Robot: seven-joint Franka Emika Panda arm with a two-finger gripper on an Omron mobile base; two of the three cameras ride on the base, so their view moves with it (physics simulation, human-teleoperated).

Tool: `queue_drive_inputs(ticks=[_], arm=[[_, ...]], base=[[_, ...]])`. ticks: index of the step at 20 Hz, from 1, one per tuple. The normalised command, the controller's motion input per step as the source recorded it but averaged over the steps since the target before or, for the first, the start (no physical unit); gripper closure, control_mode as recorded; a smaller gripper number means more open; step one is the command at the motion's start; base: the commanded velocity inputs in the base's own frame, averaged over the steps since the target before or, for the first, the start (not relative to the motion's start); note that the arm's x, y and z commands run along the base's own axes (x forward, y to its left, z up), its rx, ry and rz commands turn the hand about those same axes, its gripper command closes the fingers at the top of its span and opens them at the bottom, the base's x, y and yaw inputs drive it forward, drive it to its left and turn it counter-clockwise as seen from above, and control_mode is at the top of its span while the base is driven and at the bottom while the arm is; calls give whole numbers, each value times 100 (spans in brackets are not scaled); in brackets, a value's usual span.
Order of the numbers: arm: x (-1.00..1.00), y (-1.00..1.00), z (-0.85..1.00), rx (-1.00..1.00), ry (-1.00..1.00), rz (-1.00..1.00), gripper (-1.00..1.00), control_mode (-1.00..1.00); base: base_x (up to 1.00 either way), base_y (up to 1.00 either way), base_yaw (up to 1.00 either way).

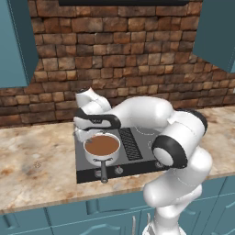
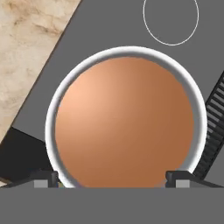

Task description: Pick up the sugar cube(s) and place them in the saucepan with hot chocolate.

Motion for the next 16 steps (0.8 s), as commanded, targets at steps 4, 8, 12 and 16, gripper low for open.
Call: queue_drive_inputs(ticks=[4, 8, 12, 16], arm=[[-38, 77, 72, 3, -8, 1, -100, -100], [-21, 84, 12, 7, 0, 13, -100, -100], [-10, 62, 0, 11, 0, 23, -100, -100], [0, 62, 2, 16, 10, 19, -100, -100]], base=[[0, 0, 0], [0, 0, 0], [0, 0, 0], [0, 0, 0]])
